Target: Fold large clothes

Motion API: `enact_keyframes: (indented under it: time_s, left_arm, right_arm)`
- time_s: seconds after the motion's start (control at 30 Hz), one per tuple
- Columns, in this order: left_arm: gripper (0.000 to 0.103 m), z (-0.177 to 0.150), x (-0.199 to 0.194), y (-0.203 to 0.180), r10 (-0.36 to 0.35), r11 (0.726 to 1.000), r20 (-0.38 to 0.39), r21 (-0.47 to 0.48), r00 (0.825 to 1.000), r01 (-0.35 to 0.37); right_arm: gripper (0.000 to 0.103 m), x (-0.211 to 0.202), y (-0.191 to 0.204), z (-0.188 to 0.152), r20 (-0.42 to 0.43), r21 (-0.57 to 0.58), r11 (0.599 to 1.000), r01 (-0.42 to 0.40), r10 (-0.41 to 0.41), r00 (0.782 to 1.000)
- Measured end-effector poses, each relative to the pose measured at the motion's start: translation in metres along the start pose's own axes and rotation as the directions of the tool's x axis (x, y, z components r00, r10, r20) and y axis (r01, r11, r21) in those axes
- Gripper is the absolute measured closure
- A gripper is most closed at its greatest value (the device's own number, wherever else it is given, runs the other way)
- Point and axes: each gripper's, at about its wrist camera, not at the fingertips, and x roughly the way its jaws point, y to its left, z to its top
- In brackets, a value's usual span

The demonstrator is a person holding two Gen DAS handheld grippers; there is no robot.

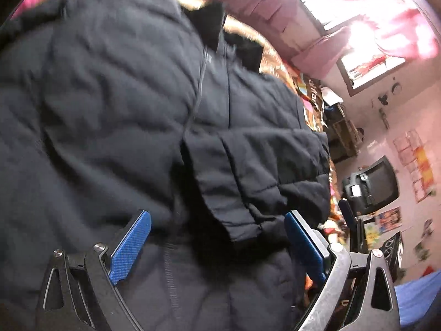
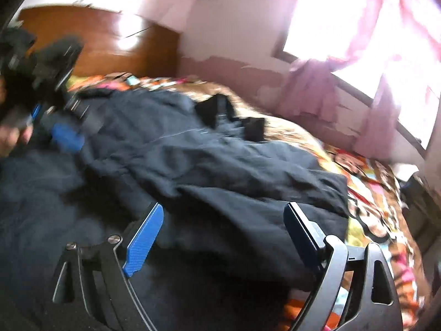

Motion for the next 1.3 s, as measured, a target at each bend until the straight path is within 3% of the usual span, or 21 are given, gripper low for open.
enact_keyframes:
  time_s: [0.13,0.33,0.37,0.5,0.6,0.73,0.87,0.97,1.07,1.17,1.3]
  left_arm:
    - [0.006,-0.009,0.019,-0.009,0.032,0.998,-0.004,-0.056,0.999,-0.032]
    - [0.006,-0.012,0.037,-0.017,0.043,0.989,-0.041,-0.137,0.998,-0.048]
    - [0.010,-0.012,0.040,-0.019,0.063,0.988,-0.045,-0.136,0.997,-0.069]
    - [0.050,-0.014,0.041,-0.031,0.206,0.971,-0.045,-0.114,0.978,-0.209]
    - [0.065,-0.019,0.034,-0.050,0.286,0.958,0.006,-0.034,0.958,-0.285]
    - [0.070,-0.023,0.028,-0.074,0.301,0.950,0.044,0.068,0.953,-0.304]
    - [0.095,-0.021,0.023,-0.076,0.352,0.933,0.058,0.064,0.934,-0.355]
    - [0.095,-0.015,0.012,-0.067,0.367,0.926,0.071,0.065,0.927,-0.372]
    - [0.095,-0.015,0.003,-0.066,0.354,0.929,0.074,0.091,0.932,-0.360]
    - [0.094,-0.020,-0.009,-0.063,0.320,0.944,0.078,0.055,0.944,-0.325]
    - [0.089,-0.038,-0.026,-0.062,0.221,0.973,0.105,0.043,0.970,-0.226]
  right_arm:
    - [0.017,0.018,-0.027,0.000,-0.050,0.070,0.994,0.088,-0.085,0.995]
    - [0.017,0.036,-0.050,-0.002,-0.096,0.160,0.982,0.105,-0.091,0.991]
    - [0.017,0.038,-0.053,-0.003,-0.099,0.165,0.980,0.111,-0.095,0.991]
    - [0.017,0.032,-0.058,-0.006,-0.105,0.185,0.973,0.140,-0.122,0.987]
    - [0.017,0.032,-0.064,-0.008,-0.110,0.214,0.966,0.148,-0.127,0.986]
    - [0.017,0.037,-0.069,-0.011,-0.126,0.261,0.954,0.150,-0.120,0.985]
    - [0.017,0.041,-0.074,-0.012,-0.130,0.302,0.941,0.153,-0.119,0.984]
    - [0.017,0.045,-0.075,-0.011,-0.119,0.327,0.933,0.147,-0.114,0.986]
    - [0.017,0.048,-0.074,-0.010,-0.111,0.338,0.929,0.148,-0.117,0.987]
    - [0.017,0.053,-0.071,-0.010,-0.106,0.338,0.931,0.141,-0.111,0.988]
    - [0.017,0.058,-0.065,-0.009,-0.097,0.331,0.935,0.125,-0.098,0.990]
